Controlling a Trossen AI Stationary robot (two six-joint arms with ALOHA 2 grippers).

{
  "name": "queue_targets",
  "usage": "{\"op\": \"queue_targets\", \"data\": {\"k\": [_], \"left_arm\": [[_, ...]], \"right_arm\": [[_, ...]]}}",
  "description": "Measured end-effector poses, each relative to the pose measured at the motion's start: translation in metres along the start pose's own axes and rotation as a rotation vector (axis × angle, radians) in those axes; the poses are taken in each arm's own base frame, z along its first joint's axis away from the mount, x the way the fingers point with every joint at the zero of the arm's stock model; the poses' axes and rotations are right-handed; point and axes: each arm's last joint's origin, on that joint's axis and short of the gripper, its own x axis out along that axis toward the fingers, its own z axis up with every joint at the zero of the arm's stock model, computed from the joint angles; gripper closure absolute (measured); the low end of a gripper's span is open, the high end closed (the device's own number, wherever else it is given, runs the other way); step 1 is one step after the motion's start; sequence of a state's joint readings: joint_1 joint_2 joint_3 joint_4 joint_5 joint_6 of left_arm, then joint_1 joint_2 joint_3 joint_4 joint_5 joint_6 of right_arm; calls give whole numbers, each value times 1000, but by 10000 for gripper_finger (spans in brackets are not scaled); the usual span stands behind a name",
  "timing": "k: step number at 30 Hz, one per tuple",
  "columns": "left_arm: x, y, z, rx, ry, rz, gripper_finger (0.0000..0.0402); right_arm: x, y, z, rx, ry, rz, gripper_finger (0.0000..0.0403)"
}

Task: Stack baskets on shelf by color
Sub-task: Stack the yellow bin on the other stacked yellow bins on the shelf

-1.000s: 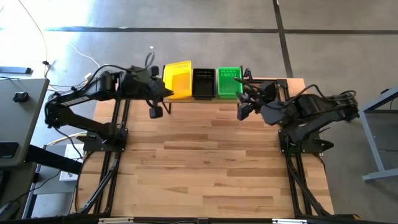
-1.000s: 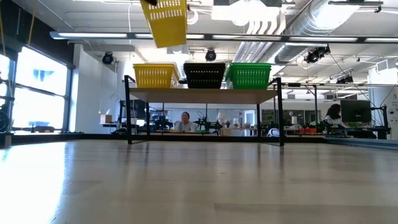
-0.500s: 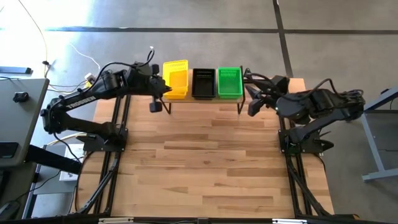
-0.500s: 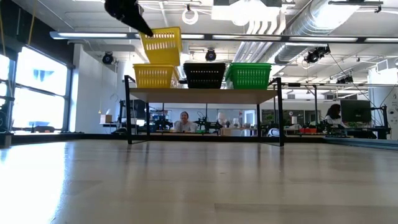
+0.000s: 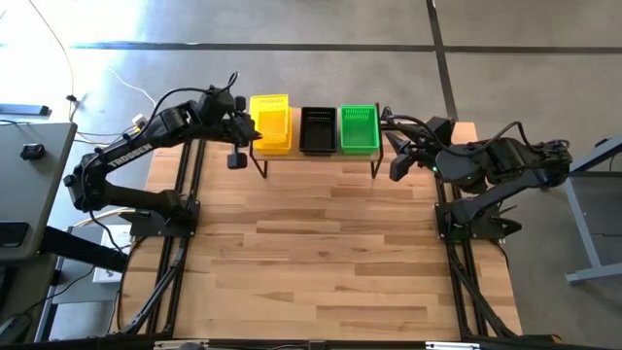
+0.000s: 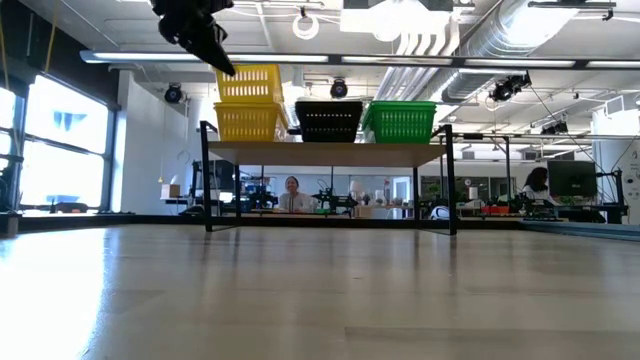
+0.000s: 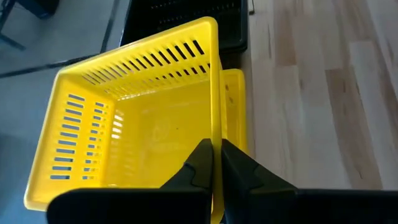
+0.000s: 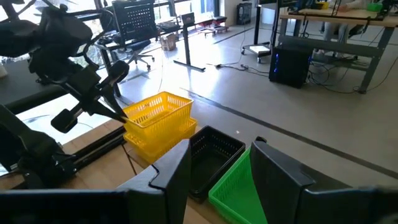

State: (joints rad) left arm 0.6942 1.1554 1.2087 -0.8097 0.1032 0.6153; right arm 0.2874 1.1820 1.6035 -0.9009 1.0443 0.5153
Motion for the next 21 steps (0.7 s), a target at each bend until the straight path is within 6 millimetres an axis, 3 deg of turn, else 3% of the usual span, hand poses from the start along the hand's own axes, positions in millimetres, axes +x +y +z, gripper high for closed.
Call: {"op": "queue_targets", "data": {"k": [21], "left_arm": [[31,8,-4,30,90,-24,390]], "right_arm": [[0,-1,4,59,-74,-94,252]]}}
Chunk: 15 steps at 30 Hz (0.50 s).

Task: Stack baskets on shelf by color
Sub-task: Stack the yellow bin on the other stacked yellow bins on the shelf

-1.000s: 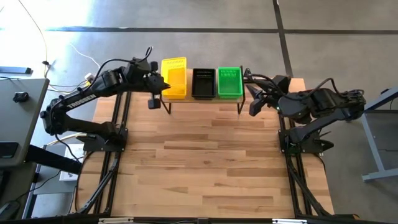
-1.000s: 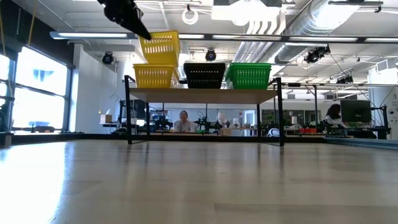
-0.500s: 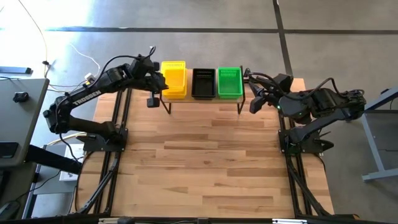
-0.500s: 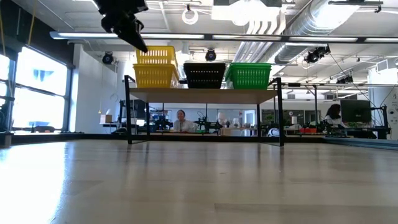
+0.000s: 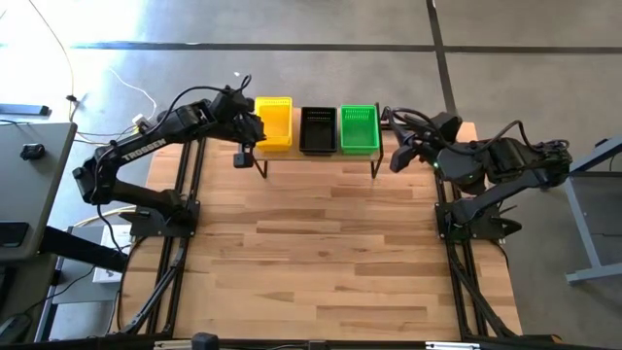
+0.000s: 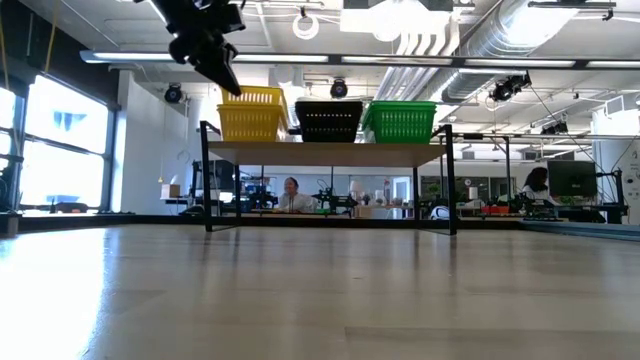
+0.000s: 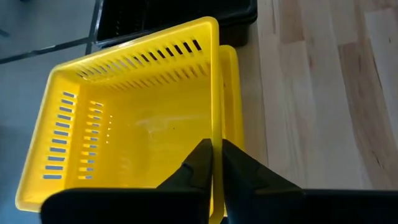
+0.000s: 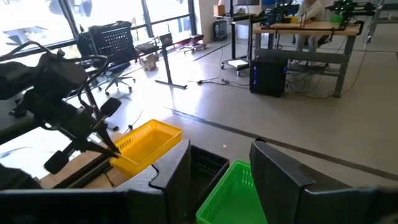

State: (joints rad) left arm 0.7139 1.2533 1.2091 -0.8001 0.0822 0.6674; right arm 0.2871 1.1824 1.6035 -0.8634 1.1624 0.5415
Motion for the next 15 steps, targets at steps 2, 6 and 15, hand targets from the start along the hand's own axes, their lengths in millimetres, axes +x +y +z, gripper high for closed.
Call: {"op": "queue_targets", "data": {"k": [2,6,15], "left_arm": [[1,0,0,-1,2,-2,380],[1,0,0,-1,2,-2,354],[-2,2,2,-73,-1,11,273]], "right_arm": [[0,0,0,0,-8,-14,252],[0,-1,1,1,-24,-40,252],[0,-1,1,1,-31,-52,252]]}}
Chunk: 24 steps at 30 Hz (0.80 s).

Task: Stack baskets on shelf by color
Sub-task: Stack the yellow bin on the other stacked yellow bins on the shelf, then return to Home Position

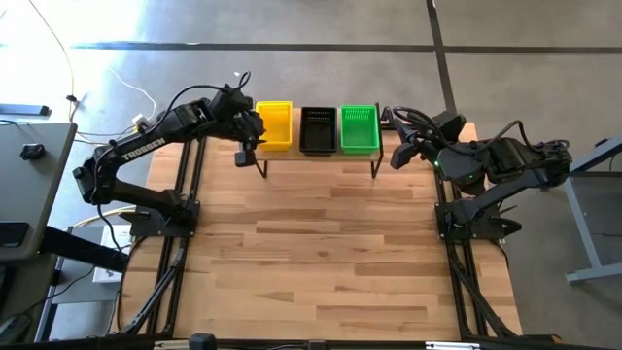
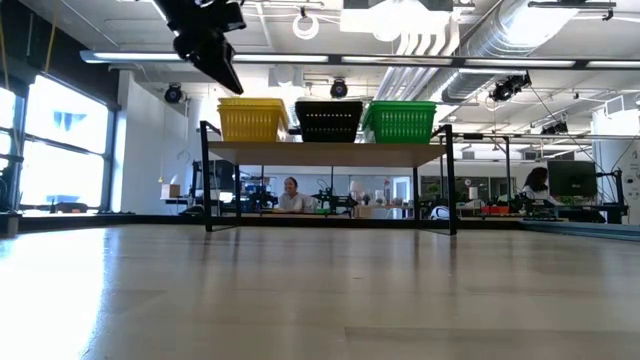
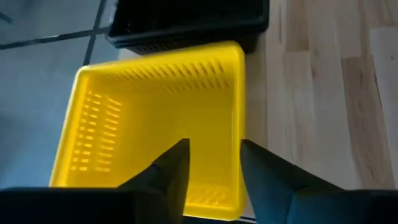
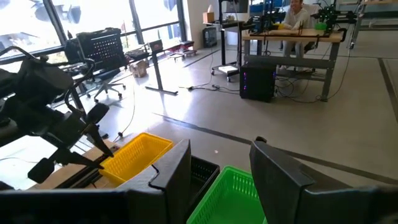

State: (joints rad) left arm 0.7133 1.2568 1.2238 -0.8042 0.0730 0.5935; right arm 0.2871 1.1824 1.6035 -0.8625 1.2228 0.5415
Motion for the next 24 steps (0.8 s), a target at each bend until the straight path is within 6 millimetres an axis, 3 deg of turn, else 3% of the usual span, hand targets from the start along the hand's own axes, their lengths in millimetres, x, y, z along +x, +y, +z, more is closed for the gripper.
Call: {"op": "queue_targets", "data": {"k": [5,12,24], "left_arm": [[-13,5,11,-10,-41,32,239],[-48,4,33,-123,-144,48,232],[-108,-42,37,-238,-352,-61,232]], "right_arm": [[0,0,0,0,1,1,252],[0,2,-2,-13,48,69,252],[10,25,-18,-15,92,77,252]]}}
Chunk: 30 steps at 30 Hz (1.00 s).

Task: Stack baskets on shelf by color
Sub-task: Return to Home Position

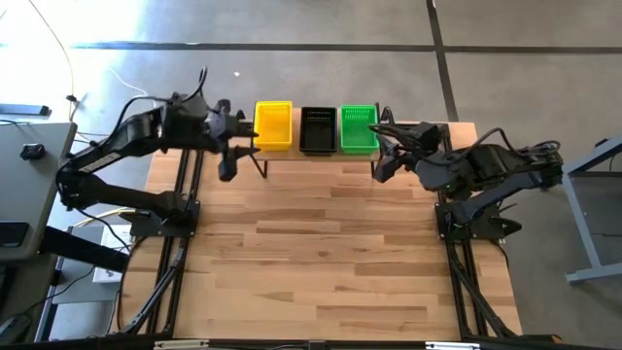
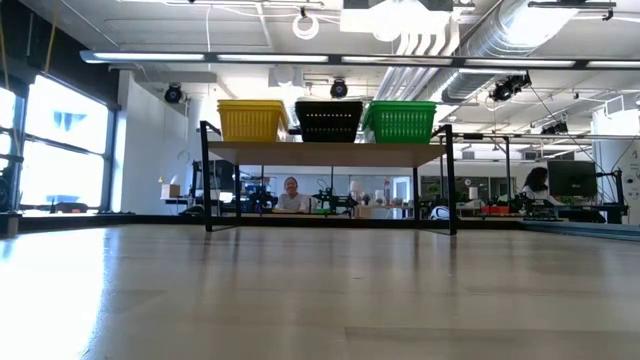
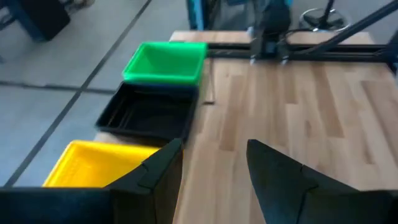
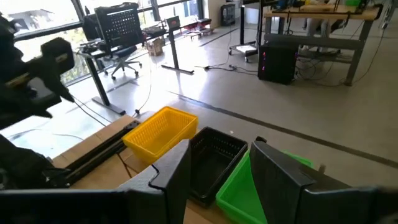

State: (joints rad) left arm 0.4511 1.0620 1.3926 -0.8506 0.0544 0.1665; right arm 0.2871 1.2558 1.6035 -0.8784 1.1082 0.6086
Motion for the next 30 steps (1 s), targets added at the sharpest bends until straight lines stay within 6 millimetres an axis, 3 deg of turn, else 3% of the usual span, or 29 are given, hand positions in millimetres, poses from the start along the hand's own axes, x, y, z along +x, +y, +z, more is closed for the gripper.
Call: {"op": "queue_targets", "data": {"k": [6,14,22,30], "left_arm": [[-10,-26,-21,9,-78,-23,232],[-28,-50,-68,-20,-142,-158,232],[-51,-52,-117,-45,-261,-226,232],[-56,-49,-163,-63,-347,-232,232]], "right_arm": [[4,6,-2,80,-2,2,252],[9,6,0,178,0,-5,252],[15,12,-4,219,24,6,252],[23,20,-12,230,80,30,252]]}}
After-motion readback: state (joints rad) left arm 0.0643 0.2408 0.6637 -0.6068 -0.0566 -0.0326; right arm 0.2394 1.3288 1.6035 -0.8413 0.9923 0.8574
